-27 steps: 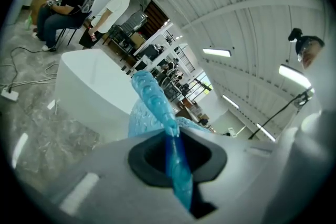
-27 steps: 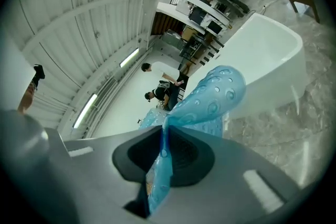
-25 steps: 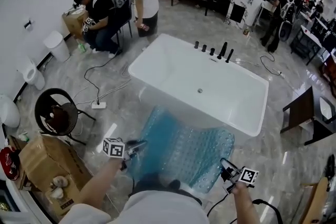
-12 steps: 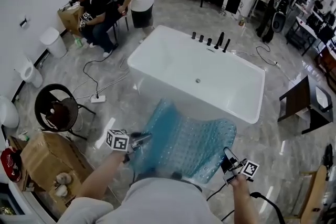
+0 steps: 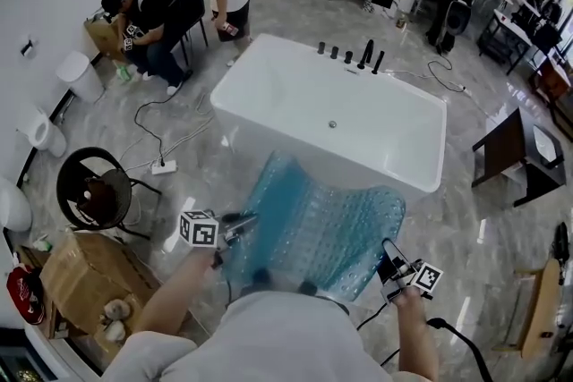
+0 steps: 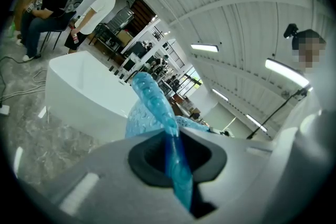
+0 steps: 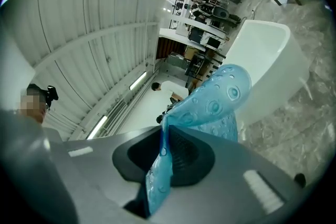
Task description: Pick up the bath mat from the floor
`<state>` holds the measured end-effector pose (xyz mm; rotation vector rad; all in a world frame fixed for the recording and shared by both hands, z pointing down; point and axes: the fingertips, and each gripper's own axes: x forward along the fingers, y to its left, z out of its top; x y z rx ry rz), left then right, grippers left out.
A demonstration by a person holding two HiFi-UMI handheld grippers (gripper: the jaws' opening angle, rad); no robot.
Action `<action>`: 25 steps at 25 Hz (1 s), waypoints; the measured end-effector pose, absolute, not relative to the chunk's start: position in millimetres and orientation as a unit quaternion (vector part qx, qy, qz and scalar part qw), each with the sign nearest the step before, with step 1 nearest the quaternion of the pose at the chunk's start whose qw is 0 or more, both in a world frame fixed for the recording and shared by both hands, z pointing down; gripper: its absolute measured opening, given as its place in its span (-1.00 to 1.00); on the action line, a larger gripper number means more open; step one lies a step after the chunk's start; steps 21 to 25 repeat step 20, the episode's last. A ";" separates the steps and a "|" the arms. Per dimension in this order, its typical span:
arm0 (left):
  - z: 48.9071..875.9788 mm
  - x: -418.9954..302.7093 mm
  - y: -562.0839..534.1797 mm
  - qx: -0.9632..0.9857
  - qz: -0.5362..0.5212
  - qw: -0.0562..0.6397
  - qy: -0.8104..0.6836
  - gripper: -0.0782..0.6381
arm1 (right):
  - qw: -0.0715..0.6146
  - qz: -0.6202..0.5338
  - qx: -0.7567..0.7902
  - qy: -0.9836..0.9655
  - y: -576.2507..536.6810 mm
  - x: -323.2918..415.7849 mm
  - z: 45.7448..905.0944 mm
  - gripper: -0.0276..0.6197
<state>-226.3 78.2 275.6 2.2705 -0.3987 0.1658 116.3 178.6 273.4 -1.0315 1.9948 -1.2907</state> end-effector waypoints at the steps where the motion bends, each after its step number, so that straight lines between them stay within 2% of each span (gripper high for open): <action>1: 275.5 -227.3 76.9 0.898 0.062 0.405 -0.159 -0.73 | 0.271 -0.478 -0.384 0.742 178.1 115.1 273.0 -0.78; 25: 274.4 -241.5 77.0 0.895 0.046 0.407 -0.179 -0.73 | 0.259 -0.475 -0.384 0.748 172.6 108.3 269.7 -0.78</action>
